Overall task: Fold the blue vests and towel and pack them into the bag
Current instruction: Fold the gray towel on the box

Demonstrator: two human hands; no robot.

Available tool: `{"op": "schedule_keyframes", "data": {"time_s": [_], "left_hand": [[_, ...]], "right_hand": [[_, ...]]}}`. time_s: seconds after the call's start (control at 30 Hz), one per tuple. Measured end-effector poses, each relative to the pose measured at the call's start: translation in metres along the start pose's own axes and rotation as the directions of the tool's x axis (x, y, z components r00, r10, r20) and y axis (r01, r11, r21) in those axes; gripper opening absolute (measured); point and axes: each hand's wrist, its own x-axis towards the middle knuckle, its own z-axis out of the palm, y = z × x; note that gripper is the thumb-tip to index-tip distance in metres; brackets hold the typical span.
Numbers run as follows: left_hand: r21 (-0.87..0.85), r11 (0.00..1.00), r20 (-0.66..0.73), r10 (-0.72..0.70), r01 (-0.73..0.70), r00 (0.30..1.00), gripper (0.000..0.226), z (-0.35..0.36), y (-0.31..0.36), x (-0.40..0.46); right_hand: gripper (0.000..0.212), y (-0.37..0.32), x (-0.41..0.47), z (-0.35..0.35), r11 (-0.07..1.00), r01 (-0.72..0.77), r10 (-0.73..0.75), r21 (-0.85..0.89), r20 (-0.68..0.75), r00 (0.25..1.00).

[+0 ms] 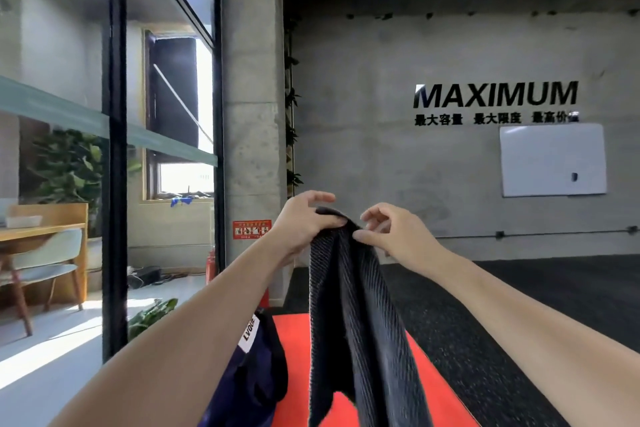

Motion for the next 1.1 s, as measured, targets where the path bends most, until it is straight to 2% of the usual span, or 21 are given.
{"op": "schedule_keyframes", "data": {"time_s": [0.1, 0.17, 0.27, 0.3, 0.37, 0.43, 0.47, 0.5, 0.57, 0.67, 0.7, 0.8, 0.83, 0.9, 0.93, 1.0, 1.1], "left_hand": [[0.098, 0.995, 0.078, 0.026, -0.034, 0.997, 0.048, 0.014, -0.004, 0.005], [0.123, 0.992, -0.004, 0.033, -0.032, 0.999, 0.045, 0.020, -0.010, 0.002], [0.136, 0.991, -0.114, 0.036, -0.020, 0.993, 0.039, 0.024, -0.027, -0.010], [0.154, 0.988, -0.089, 0.013, 0.001, 0.996, 0.036, 0.024, -0.036, -0.016], [0.251, 0.965, 0.052, -0.097, 0.081, 0.994, 0.030, 0.021, -0.070, -0.034], [0.464, 0.870, 0.137, -0.259, 0.169, 0.956, 0.031, 0.014, -0.110, -0.059], [0.555, 0.809, 0.120, -0.311, 0.196, 0.943, 0.030, 0.007, -0.130, -0.069], [0.564, 0.789, 0.053, -0.329, 0.244, 0.943, 0.027, 0.001, -0.142, -0.077], [0.459, 0.833, -0.099, -0.299, 0.310, 0.949, 0.020, -0.007, -0.146, -0.080], [0.475, 0.851, -0.206, -0.141, 0.225, 0.968, 0.019, -0.014, -0.106, -0.071], [0.471, 0.861, -0.223, -0.094, 0.191, 0.970, 0.016, -0.018, -0.091, -0.068], [0.494, 0.867, -0.183, 0.035, 0.061, 0.982, 0.016, -0.033, -0.058, -0.062], [0.509, 0.860, -0.156, 0.069, 0.021, 0.985, 0.016, -0.038, -0.048, -0.063], [0.510, 0.860, -0.122, 0.104, -0.027, 0.987, 0.008, -0.047, -0.035, -0.064], [0.513, 0.857, -0.097, 0.121, -0.054, 0.988, 0.005, -0.051, -0.028, -0.065], [0.536, 0.840, -0.011, 0.110, -0.087, 0.994, 0.007, -0.059, -0.015, -0.069], [0.635, 0.770, 0.156, -0.049, -0.063, 0.986, 0.017, -0.073, -0.014, -0.068]], "right_hand": [[0.023, 0.000, 0.007, 0.004, 0.991, 0.018, -0.029, 0.134, 0.075, 0.997], [0.015, 0.001, 0.008, 0.004, 0.974, -0.005, -0.012, 0.226, 0.074, 0.997], [0.009, 0.008, 0.001, 0.001, 0.965, -0.023, 0.003, 0.262, 0.077, 0.997], [0.008, 0.012, -0.002, 0.002, 0.965, -0.035, 0.019, 0.258, 0.064, 0.998], [0.008, 0.020, -0.006, 0.005, 0.978, -0.062, 0.066, 0.201, -0.014, 0.998], [0.009, 0.025, -0.007, 0.002, 0.978, -0.099, 0.119, 0.181, -0.100, 0.988], [0.009, 0.025, -0.008, -0.001, 0.978, -0.115, 0.136, 0.175, -0.115, 0.984], [0.009, 0.024, -0.011, -0.006, 0.982, -0.129, 0.144, 0.138, -0.105, 0.984], [0.015, 0.024, -0.017, -0.014, 0.993, -0.120, 0.120, -0.014, -0.015, 0.993], [0.027, 0.024, -0.027, -0.023, 0.988, -0.063, 0.091, -0.143, 0.203, 0.975], [0.022, 0.023, -0.030, -0.024, 0.989, -0.057, 0.084, -0.135, 0.204, 0.975], [0.007, 0.023, -0.031, -0.033, 0.991, -0.069, 0.075, -0.115, 0.047, 0.996], [0.012, 0.022, -0.032, -0.038, 0.990, -0.078, 0.082, -0.117, 0.030, 0.996], [0.035, 0.018, -0.033, -0.049, 0.984, -0.114, 0.127, -0.139, 0.087, 0.988], [0.038, 0.017, -0.033, -0.056, 0.978, -0.137, 0.155, -0.155, 0.112, 0.982], [0.023, 0.016, -0.032, -0.067, 0.970, -0.154, 0.177, -0.187, 0.109, 0.978], [0.046, 0.018, -0.029, -0.080, 0.960, -0.177, 0.192, -0.219, 0.047, 0.980]]}}
